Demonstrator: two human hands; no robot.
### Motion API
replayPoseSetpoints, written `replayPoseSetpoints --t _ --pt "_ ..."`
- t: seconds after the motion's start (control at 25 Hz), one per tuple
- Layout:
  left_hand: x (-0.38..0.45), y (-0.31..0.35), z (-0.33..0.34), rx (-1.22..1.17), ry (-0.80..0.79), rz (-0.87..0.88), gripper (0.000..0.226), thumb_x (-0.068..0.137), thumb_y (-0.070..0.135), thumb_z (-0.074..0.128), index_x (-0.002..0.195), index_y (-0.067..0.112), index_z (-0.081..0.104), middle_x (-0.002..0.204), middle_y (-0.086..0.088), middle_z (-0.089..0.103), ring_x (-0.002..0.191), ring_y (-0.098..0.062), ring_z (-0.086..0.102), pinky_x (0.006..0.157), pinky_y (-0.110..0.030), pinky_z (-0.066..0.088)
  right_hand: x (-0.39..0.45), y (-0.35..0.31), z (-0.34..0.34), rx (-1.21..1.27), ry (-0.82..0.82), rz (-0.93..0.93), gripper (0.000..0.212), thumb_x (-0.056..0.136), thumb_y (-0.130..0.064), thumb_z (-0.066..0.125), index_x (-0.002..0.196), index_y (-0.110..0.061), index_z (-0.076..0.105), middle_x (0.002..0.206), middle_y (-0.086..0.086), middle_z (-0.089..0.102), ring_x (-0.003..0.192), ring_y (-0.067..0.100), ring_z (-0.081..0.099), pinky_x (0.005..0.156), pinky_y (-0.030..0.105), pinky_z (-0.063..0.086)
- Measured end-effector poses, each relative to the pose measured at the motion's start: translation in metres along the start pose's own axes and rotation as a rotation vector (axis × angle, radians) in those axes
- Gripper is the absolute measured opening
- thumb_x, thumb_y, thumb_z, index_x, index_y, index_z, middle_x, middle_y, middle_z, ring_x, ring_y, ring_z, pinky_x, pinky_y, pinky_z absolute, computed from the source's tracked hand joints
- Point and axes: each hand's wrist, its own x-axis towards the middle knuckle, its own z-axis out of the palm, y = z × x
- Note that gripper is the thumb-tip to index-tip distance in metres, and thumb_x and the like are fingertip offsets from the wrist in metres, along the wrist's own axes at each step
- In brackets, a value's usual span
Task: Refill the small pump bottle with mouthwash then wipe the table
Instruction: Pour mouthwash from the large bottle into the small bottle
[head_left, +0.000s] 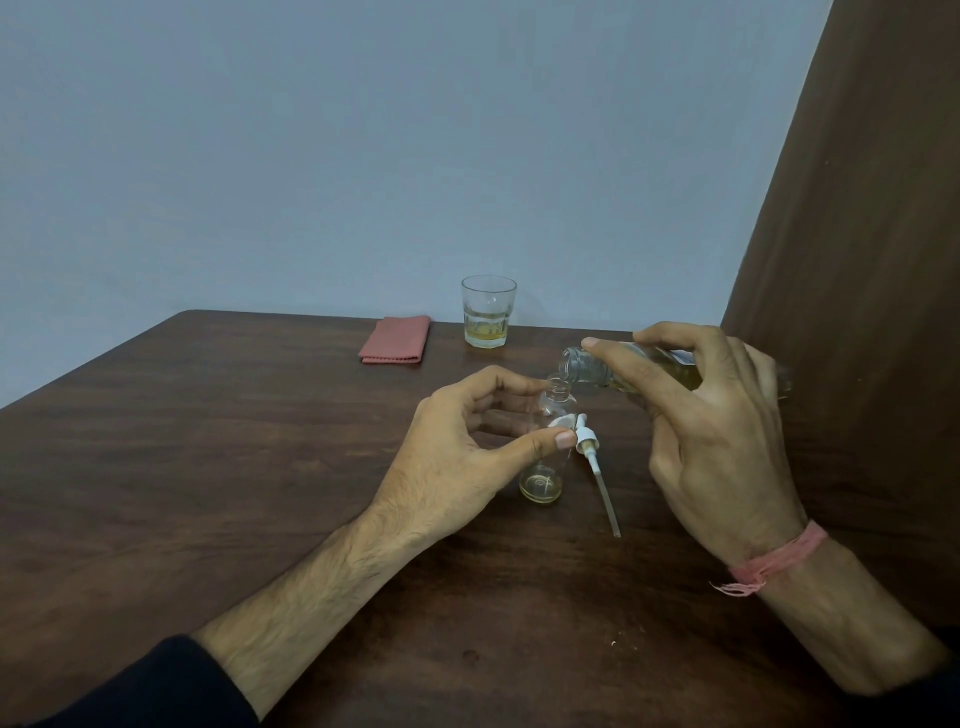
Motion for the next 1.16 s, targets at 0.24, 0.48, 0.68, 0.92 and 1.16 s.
replayPoseSetpoints --t 0.24,0.48,0.68,0.92,1.16 --pt "0.0002 0.0001 -0.0004 0.002 -0.001 -0.001 0.039 0.082 0.043 0.098 0.117 0.038 0.079 0.113 0.017 0.086 0.1 -0.001 0.083 0.089 -0.015 0.064 0.0001 0.0001 0.0003 -0.011 0.004 -0.002 0.092 0.079 0.018 0.073 0.154 -0.035 0.063 0.137 0.011 0.062 0.12 0.036 0.061 0.104 0.057 0.042" --pt "0.0002 -0.0001 0.0 0.001 -0.006 0.0 0.04 0.083 0.043 0.098 0.118 0.038 0.079 0.113 0.018 0.086 0.101 -0.001 0.084 0.089 -0.014 0.063 -0.0003 0.0001 0.0009 -0.017 0.002 -0.007 0.091 0.079 0.018 0.074 0.153 -0.034 0.063 0.137 0.012 0.062 0.121 0.037 0.062 0.105 0.059 0.043" --pt "0.0005 -0.001 -0.0002 -0.003 -0.007 -0.002 0.04 0.083 0.042 0.098 0.118 0.037 0.079 0.113 0.015 0.086 0.101 -0.002 0.084 0.092 -0.018 0.065 0.0001 -0.0007 0.0004 -0.01 0.003 0.001 0.091 0.079 0.018 0.073 0.153 -0.034 0.064 0.138 0.011 0.062 0.121 0.036 0.062 0.106 0.058 0.042" --pt "0.0004 -0.0005 0.0005 -0.007 0.0 0.0 0.038 0.084 0.04 0.099 0.116 0.036 0.08 0.113 0.015 0.087 0.1 -0.003 0.084 0.09 -0.016 0.064 0.0006 -0.0016 -0.001 -0.013 0.003 0.0 0.092 0.077 0.018 0.072 0.152 -0.034 0.064 0.137 0.01 0.062 0.119 0.037 0.063 0.106 0.058 0.042" --pt "0.0003 -0.0007 -0.0001 0.006 0.004 0.001 0.04 0.083 0.043 0.098 0.118 0.036 0.08 0.113 0.016 0.086 0.101 -0.002 0.084 0.09 -0.015 0.063 0.0009 -0.0026 -0.0015 -0.017 0.003 -0.002 0.093 0.075 0.019 0.072 0.152 -0.033 0.065 0.136 0.011 0.063 0.119 0.037 0.063 0.106 0.057 0.04"
